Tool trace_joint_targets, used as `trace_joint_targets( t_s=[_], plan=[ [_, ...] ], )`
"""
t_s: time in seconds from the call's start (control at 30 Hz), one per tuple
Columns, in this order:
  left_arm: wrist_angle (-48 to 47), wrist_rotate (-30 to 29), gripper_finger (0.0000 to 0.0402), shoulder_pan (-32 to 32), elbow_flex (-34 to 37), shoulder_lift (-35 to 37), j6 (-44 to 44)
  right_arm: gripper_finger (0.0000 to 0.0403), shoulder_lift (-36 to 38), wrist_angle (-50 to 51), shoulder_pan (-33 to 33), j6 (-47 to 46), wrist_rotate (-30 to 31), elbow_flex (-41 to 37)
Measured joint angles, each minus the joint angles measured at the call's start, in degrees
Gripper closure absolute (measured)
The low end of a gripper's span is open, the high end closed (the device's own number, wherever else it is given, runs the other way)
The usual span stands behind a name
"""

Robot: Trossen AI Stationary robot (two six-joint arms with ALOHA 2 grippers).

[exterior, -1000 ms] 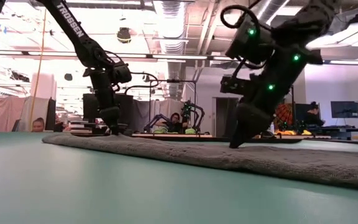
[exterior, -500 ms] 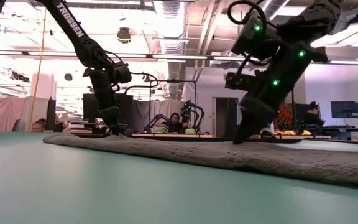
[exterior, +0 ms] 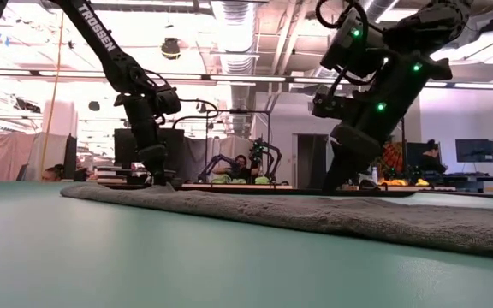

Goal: Roll towel into tight, uniform cylinder
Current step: Roll the gray towel

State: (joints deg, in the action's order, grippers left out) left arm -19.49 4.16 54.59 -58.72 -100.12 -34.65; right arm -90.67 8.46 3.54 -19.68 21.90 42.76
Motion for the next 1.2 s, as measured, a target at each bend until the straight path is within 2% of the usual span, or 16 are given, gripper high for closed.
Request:
trace_joint_targets(
  t_s=[0.23, 0.37, 0.53, 0.83, 1.2],
  plan=[
    [0.11, 1.23, 0.0401, 0.00, 0.00, 0.00, -0.02, 0.0197, -0.52, -7.69, -1.54, 5.64, -2.73, 0.02],
    [0.09, 1.28, 0.0401, 0.00, 0.00, 0.00, -0.02, 0.0190, -1.48, -9.48, -3.89, 7.92, -3.38, 0.02],
    [0.09, 1.59, 0.0401, 0.00, 0.00, 0.00, -0.23, 0.0201, -6.62, -17.03, -6.53, 11.48, -6.77, 0.00],
    [0.12, 2.13, 0.0401, 0.04, 0.00, -0.02, -0.88, 0.0248, -11.66, -23.30, -8.52, 12.63, -6.85, 0.22],
    [0.57, 2.65, 0.0401, 0.04, 0.00, -0.02, -0.90, 0.0385, -9.73, -21.23, -8.15, 12.24, -6.73, 0.08]
  ],
)
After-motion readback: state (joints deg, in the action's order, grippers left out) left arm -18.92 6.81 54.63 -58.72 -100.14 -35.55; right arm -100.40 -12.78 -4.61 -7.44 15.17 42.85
